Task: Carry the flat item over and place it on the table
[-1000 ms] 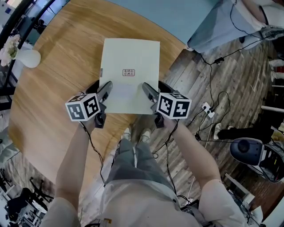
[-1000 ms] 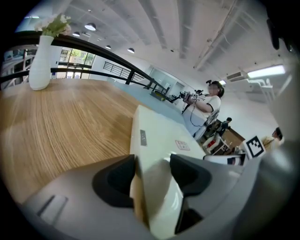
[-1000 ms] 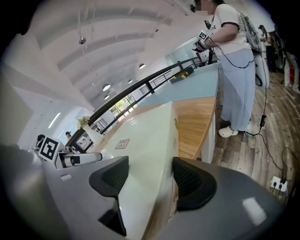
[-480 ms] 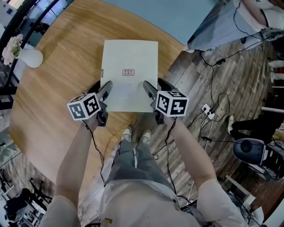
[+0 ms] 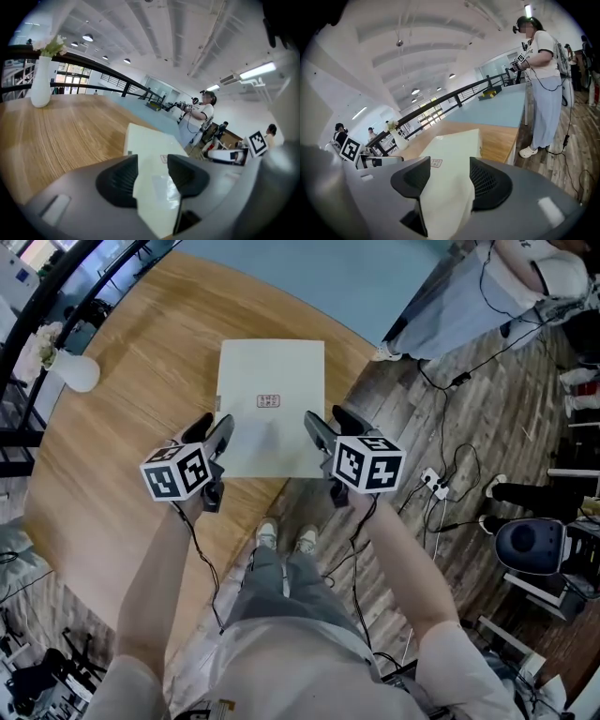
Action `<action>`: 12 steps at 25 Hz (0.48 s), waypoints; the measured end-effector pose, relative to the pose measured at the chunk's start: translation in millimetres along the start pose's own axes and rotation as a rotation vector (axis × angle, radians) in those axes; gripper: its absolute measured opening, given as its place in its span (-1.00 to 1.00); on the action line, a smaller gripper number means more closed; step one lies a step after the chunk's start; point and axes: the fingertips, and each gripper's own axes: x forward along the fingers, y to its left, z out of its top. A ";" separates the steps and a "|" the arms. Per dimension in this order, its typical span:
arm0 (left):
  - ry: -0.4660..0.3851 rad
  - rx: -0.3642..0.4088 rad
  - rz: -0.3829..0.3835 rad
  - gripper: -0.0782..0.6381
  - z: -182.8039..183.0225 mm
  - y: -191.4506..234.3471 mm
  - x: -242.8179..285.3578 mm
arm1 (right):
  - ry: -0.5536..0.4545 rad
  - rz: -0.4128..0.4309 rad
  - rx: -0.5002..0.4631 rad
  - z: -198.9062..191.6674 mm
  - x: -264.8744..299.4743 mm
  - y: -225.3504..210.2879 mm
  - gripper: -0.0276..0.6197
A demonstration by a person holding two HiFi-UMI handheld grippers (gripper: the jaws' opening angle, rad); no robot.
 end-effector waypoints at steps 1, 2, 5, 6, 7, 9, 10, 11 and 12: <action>-0.010 0.010 -0.005 -0.25 5.4 -4.9 -4.4 | -0.013 0.004 -0.005 5.8 -6.3 4.0 -0.09; -0.019 0.021 -0.008 -0.26 10.3 -10.0 -9.5 | -0.025 0.006 -0.011 11.3 -13.1 8.1 -0.09; -0.055 0.059 -0.015 -0.36 25.2 -27.8 -27.4 | -0.061 0.012 -0.032 27.2 -34.7 20.3 -0.11; -0.069 0.072 -0.021 -0.37 30.7 -34.9 -33.6 | -0.076 0.014 -0.042 32.9 -41.9 24.3 -0.11; -0.084 0.084 -0.030 -0.37 36.5 -42.4 -39.6 | -0.092 0.012 -0.059 38.8 -49.1 28.1 -0.12; -0.116 0.112 -0.047 -0.38 49.0 -57.8 -52.1 | -0.130 -0.012 -0.125 51.1 -64.5 35.4 -0.17; -0.135 0.131 -0.052 -0.39 55.5 -65.4 -59.0 | -0.151 -0.028 -0.160 57.1 -72.9 39.2 -0.23; -0.153 0.153 -0.052 -0.40 62.0 -72.8 -66.1 | -0.173 -0.040 -0.186 63.0 -81.8 43.4 -0.28; -0.173 0.178 -0.051 -0.40 68.4 -80.3 -73.3 | -0.194 -0.047 -0.202 68.7 -90.9 47.9 -0.33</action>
